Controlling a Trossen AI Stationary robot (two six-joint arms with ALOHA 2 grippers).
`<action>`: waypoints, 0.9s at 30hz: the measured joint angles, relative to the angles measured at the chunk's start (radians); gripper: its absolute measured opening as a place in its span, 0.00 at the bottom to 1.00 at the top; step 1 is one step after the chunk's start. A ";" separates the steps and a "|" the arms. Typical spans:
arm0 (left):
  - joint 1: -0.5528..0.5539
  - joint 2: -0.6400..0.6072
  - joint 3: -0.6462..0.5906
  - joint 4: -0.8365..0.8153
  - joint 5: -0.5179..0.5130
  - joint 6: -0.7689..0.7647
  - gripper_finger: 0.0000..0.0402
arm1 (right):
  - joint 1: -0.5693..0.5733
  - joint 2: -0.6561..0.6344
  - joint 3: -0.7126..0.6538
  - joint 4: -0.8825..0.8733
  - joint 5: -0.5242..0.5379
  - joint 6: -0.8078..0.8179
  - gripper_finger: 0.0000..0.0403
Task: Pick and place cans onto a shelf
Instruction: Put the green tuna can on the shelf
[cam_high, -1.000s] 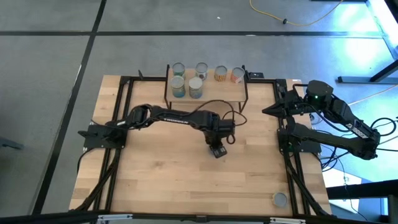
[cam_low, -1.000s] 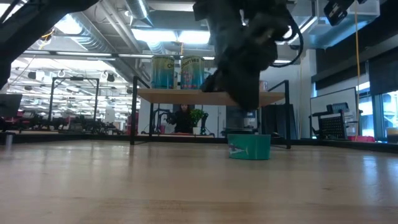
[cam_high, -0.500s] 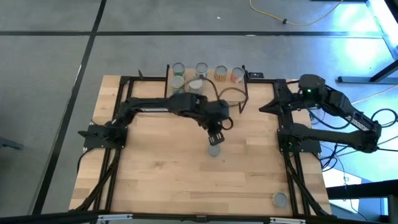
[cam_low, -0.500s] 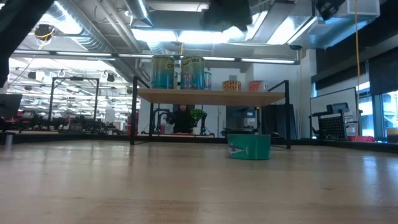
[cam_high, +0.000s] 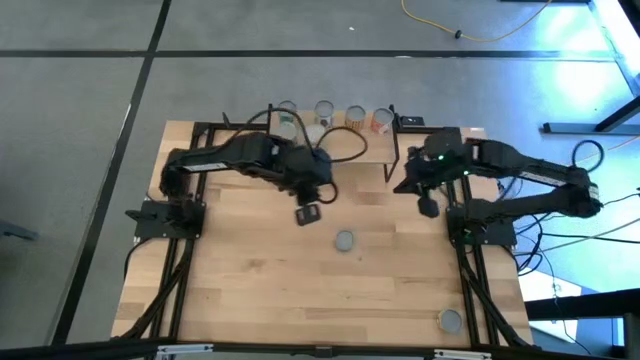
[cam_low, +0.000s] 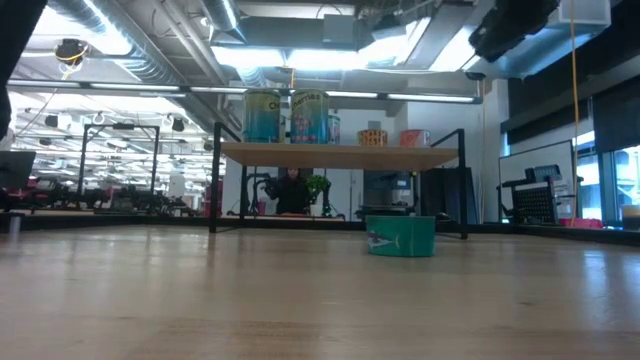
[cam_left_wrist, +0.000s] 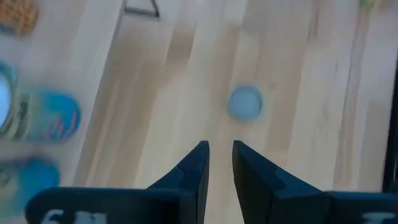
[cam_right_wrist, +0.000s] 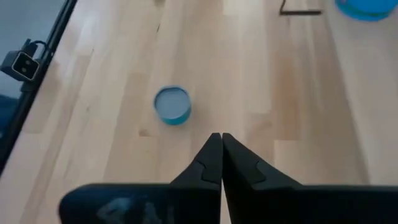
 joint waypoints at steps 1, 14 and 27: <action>-0.003 -0.008 0.000 -0.022 0.001 0.003 0.16 | 0.018 0.018 0.000 0.011 0.011 0.025 0.01; -0.036 -0.327 -0.321 0.171 -0.039 0.082 0.06 | 0.123 0.118 0.035 0.168 0.081 0.095 0.02; -0.037 -0.809 -1.114 0.689 -0.079 -0.071 0.04 | 0.157 0.290 0.136 0.059 0.146 0.096 0.02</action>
